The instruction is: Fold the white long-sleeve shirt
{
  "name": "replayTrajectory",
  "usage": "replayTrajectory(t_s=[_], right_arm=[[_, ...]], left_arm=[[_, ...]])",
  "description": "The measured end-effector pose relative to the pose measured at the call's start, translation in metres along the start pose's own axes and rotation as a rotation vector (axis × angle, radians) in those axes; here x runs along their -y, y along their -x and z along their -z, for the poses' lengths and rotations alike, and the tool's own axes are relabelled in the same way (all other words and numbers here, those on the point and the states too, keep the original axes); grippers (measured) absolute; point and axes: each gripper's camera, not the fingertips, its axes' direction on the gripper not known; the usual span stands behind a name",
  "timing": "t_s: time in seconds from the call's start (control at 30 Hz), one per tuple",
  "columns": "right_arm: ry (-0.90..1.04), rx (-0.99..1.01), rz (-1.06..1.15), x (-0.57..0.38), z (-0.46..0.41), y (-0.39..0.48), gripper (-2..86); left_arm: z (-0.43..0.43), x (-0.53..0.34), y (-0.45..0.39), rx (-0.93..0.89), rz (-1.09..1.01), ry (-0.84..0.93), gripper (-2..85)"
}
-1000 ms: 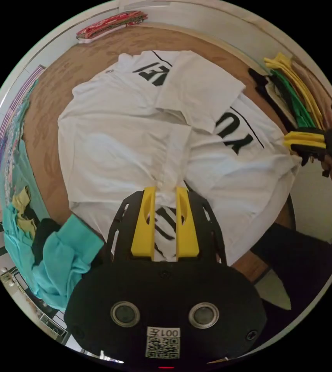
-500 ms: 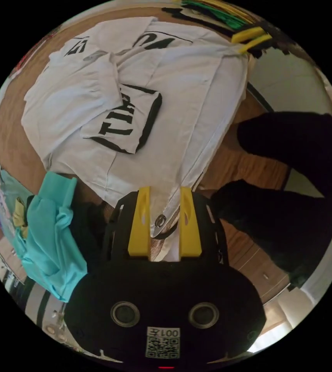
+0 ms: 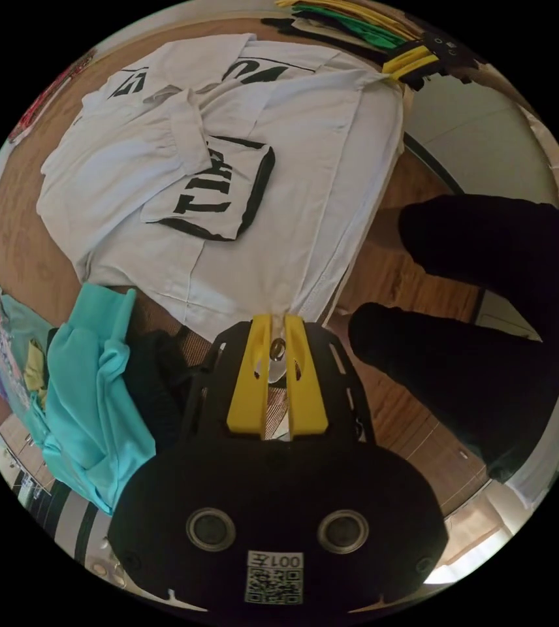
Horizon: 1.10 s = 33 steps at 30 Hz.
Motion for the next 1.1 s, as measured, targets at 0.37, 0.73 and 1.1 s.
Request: replayTrajectory(t_s=[0.37,0.73,1.1], right_arm=[[-0.053,-0.055,0.005,-0.029,0.004,-0.005,1.0],[-0.005,-0.05,0.027,-0.041,-0.035,-0.013,1.1],[-0.04,0.169,-0.215,-0.085,-0.013,-0.087,3.5]], left_arm=[[0.032,-0.076,0.008,0.06,0.06,-0.006,-1.1],[0.015,-0.136,0.023,0.059,0.122,0.043,-0.6],[0.048,-0.25,0.087,-0.118,0.698,0.068,3.4]])
